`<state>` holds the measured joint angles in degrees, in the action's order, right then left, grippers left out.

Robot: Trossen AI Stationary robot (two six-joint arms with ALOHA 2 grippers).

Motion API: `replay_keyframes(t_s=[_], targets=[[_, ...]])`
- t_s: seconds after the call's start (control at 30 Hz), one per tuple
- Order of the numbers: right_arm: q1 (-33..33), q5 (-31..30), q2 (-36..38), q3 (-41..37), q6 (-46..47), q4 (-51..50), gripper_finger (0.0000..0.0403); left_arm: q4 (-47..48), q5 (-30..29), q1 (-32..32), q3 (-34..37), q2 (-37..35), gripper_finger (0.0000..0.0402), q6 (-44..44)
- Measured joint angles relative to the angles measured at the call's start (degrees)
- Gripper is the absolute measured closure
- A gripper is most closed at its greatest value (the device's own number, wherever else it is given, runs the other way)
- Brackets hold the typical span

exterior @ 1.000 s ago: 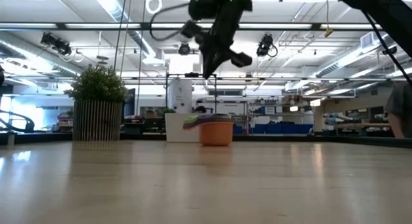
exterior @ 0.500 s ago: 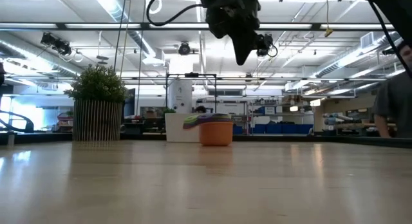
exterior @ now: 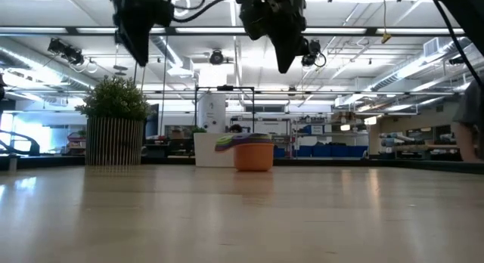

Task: Nest measuring cups in basket
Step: Stack the violet measuring cup on top of the green measuring cup

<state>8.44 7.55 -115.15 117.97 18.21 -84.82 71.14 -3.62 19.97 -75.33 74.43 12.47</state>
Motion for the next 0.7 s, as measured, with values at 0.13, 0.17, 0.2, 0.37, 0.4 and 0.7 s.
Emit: replay_keyframes(t_s=[0.13,0.17,0.2,0.37,0.4,0.7], targets=[[-1.02,0.0,0.19,0.0,1.1,0.18,0.04,-4.99,2.62,2.1,7.21,-1.78,0.029,-2.19],[-1.27,0.0,0.38,0.0,1.29,0.21,0.04,-6.05,3.12,2.65,8.78,-1.82,0.029,-2.73],[-1.52,-0.01,0.6,0.0,1.52,0.16,0.04,-6.98,3.64,3.11,10.32,-1.82,0.029,-3.29],[-2.37,-0.42,1.4,0.0,3.56,0.26,0.04,-18.28,10.58,5.28,18.61,-1.92,0.029,-4.13],[-2.37,-0.44,1.51,-0.02,3.91,0.22,0.04,-21.2,12.26,5.57,20.3,-1.9,0.029,-4.11],[-1.85,-1.76,1.75,-0.02,5.73,5.23,0.04,-42.14,14.25,6.11,31.19,-0.75,0.029,-0.98]])
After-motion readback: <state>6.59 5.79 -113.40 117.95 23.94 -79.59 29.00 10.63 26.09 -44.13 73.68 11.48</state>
